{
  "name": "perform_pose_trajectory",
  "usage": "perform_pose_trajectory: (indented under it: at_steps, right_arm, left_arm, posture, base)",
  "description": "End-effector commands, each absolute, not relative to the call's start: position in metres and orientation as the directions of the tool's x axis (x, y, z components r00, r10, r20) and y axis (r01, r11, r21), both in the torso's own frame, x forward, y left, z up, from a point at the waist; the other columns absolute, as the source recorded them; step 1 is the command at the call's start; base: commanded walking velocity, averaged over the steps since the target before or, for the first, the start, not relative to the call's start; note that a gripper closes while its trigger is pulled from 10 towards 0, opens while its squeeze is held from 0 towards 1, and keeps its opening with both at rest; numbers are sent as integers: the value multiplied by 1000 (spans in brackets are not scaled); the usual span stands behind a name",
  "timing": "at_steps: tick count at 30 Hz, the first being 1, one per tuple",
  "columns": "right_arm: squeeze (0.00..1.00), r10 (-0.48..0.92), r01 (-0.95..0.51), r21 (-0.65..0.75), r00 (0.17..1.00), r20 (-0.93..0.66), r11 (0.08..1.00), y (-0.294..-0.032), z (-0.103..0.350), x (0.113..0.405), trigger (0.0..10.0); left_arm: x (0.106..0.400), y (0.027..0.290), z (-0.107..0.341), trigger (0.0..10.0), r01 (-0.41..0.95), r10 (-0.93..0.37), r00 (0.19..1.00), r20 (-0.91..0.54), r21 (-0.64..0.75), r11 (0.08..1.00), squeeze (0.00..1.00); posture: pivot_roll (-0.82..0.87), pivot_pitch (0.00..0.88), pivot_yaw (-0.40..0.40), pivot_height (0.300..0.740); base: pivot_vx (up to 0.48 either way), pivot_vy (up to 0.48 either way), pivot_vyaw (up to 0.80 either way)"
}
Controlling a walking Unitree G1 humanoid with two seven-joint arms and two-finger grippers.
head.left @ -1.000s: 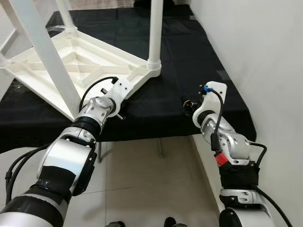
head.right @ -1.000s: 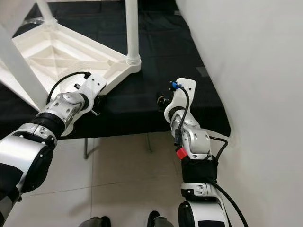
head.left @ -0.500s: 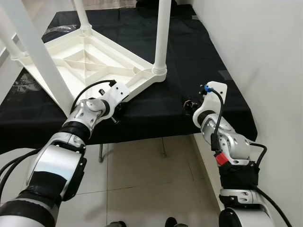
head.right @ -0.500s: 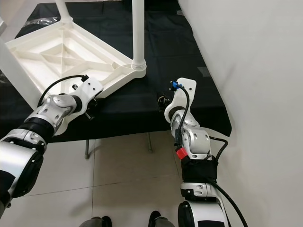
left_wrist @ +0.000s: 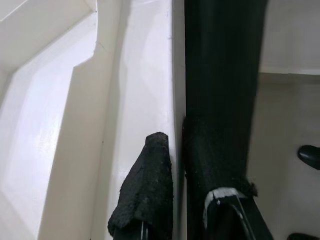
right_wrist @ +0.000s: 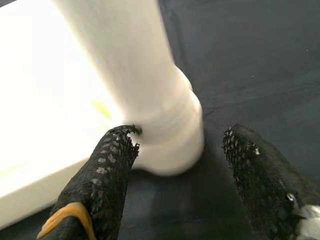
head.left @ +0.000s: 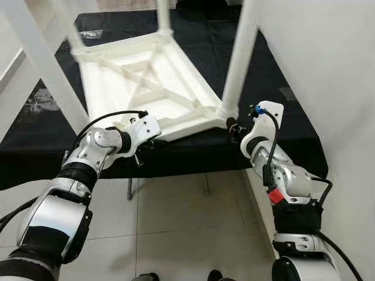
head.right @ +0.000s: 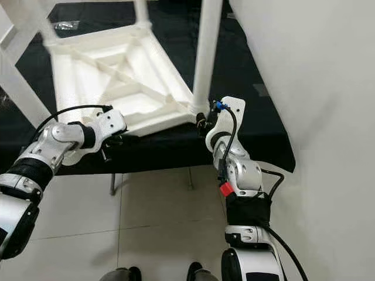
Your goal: Building children table
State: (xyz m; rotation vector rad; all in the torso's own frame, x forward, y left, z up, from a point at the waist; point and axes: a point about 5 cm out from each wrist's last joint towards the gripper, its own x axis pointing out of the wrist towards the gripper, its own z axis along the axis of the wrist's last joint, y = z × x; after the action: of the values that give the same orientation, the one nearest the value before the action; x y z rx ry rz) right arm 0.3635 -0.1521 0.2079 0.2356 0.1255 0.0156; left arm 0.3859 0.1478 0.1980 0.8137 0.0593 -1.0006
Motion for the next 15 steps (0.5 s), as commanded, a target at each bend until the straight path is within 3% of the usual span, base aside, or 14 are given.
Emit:
perform_pose_trajectory:
  at_steps: [1,5,6,9,15]
  right_arm:
    - [0,21,10,228,991,-135,974,-153,204,363,10000]
    - [0,21,11,228,991,-135,974,-153,204,363,10000]
    - [0,25,7,234,991,-132,972,-152,205,363,10000]
    - [0,36,-5,242,992,-124,970,-150,206,363,10000]
    - [0,212,-195,260,977,-38,946,-135,212,355,10000]
  left_arm:
    - [373,146,186,0,827,-780,413,-471,552,104,0]
    - [372,156,185,0,842,-758,407,-509,532,95,0]
    - [370,177,181,0,843,-711,429,-557,529,95,0]
    - [369,186,181,0,841,-689,448,-570,529,109,0]
    - [365,221,183,0,813,-604,529,-597,560,158,0]
  posture:
    - [31,213,3,740]
    - [31,213,3,740]
    - [35,205,6,740]
    - [35,205,6,740]
    - [34,192,-1,740]
  base:
    - [0,0,0]
    - [0,0,0]
    - [0,0,0]
    - [0,0,0]
    - [0,0,0]
